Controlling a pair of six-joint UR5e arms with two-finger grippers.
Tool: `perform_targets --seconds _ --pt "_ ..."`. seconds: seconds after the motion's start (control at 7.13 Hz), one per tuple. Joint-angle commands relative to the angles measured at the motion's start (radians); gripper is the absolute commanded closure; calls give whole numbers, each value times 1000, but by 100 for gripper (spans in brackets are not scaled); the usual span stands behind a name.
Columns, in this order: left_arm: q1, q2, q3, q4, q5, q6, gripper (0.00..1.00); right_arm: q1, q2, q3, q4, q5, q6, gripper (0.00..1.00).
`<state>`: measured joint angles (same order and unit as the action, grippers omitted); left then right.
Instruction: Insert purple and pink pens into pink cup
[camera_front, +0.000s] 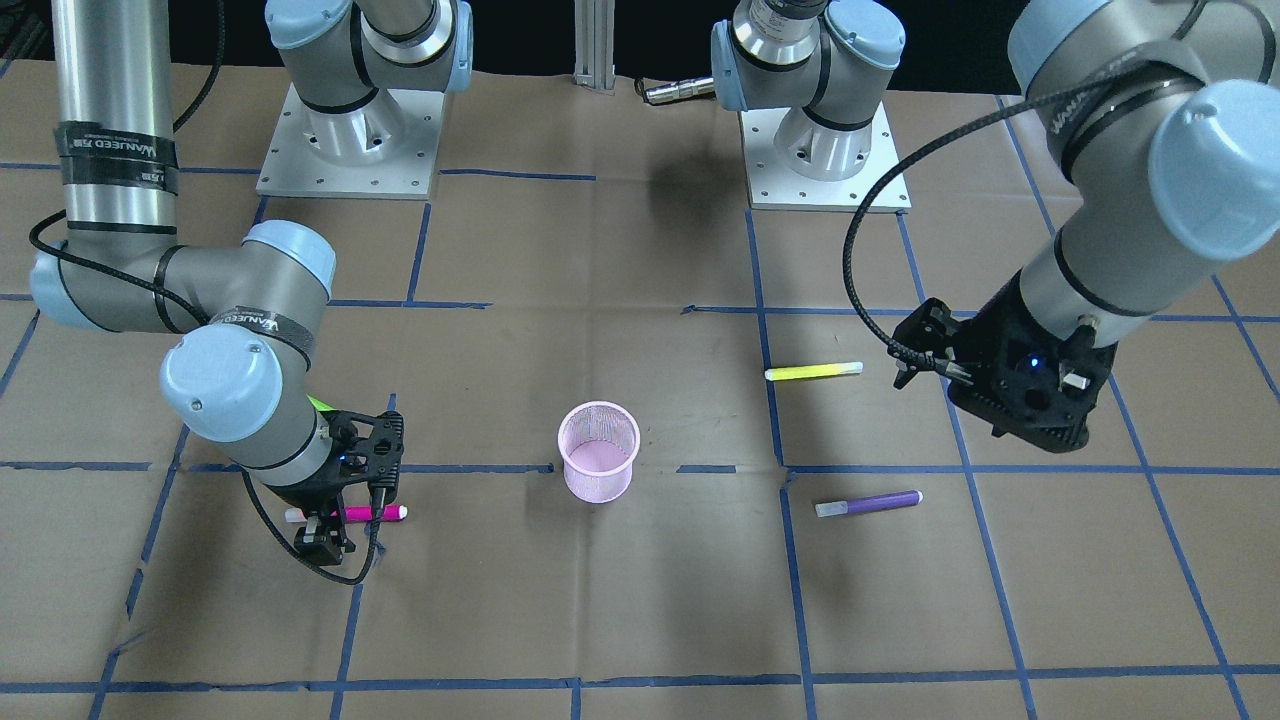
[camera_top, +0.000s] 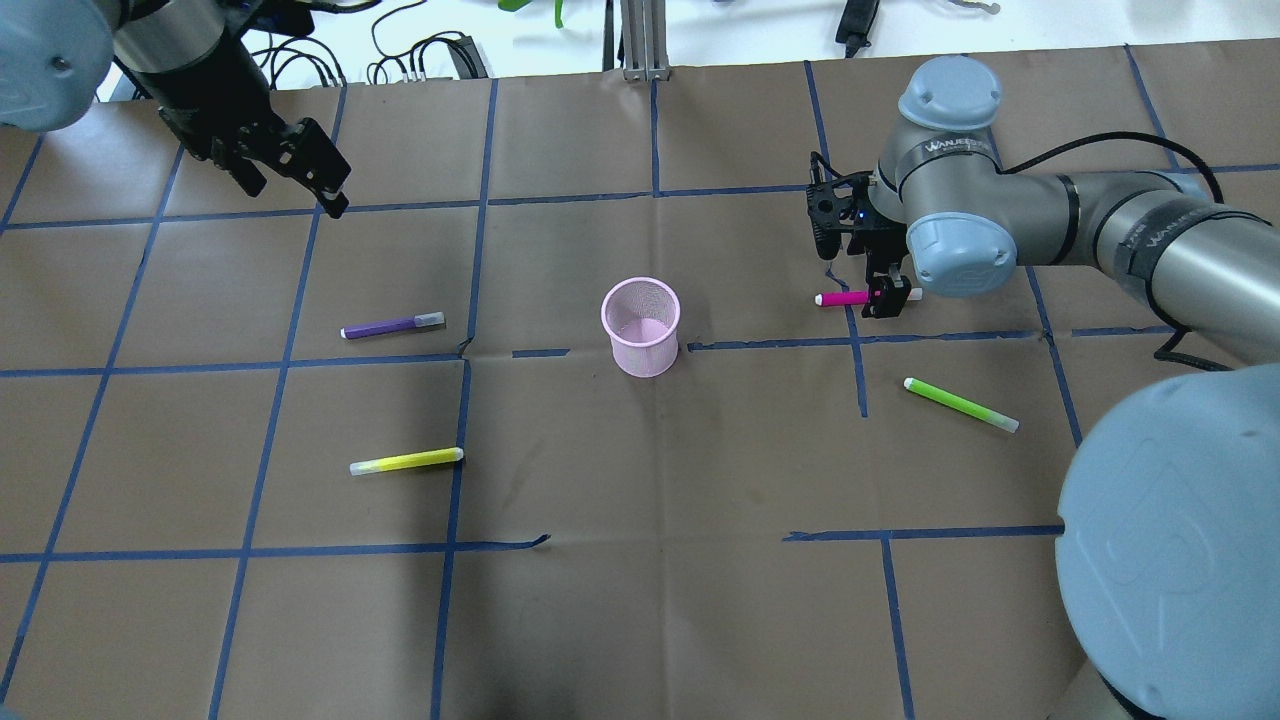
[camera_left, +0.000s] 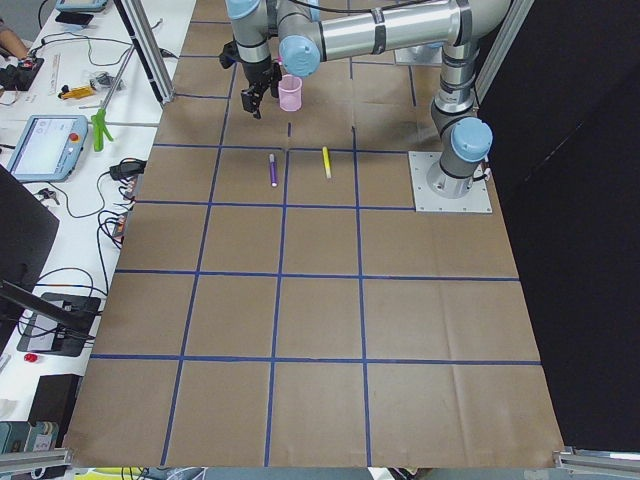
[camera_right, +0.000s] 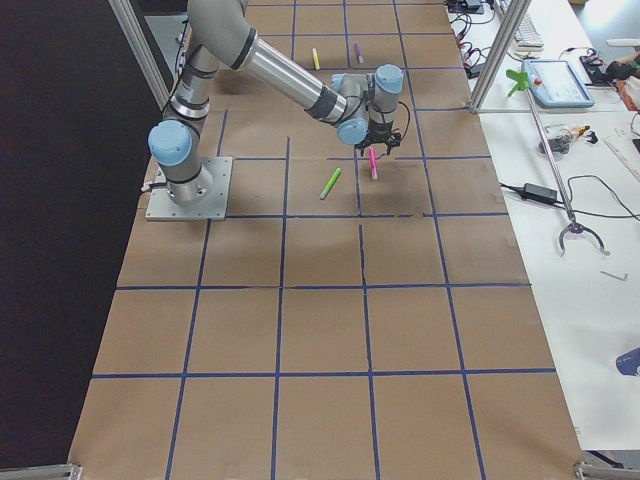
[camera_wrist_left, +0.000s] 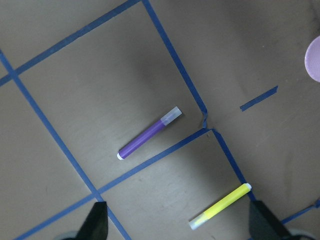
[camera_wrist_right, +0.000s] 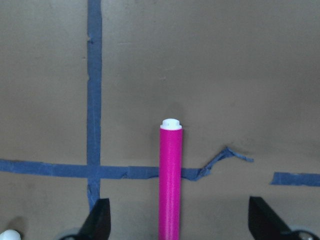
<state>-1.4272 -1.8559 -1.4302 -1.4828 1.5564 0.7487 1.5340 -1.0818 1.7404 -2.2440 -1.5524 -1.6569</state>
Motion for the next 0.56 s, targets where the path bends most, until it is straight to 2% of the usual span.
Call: perform_targets --seconds 0.0,0.28,0.42 --pt "-1 -74 -1 74 10 226 0 0 5 -1 0 0 0 4" --pt "-1 -126 -3 126 14 389 0 0 22 5 -48 -3 -1 7" --pt "-5 -158 -9 162 39 456 0 0 20 7 -49 -5 -1 12"
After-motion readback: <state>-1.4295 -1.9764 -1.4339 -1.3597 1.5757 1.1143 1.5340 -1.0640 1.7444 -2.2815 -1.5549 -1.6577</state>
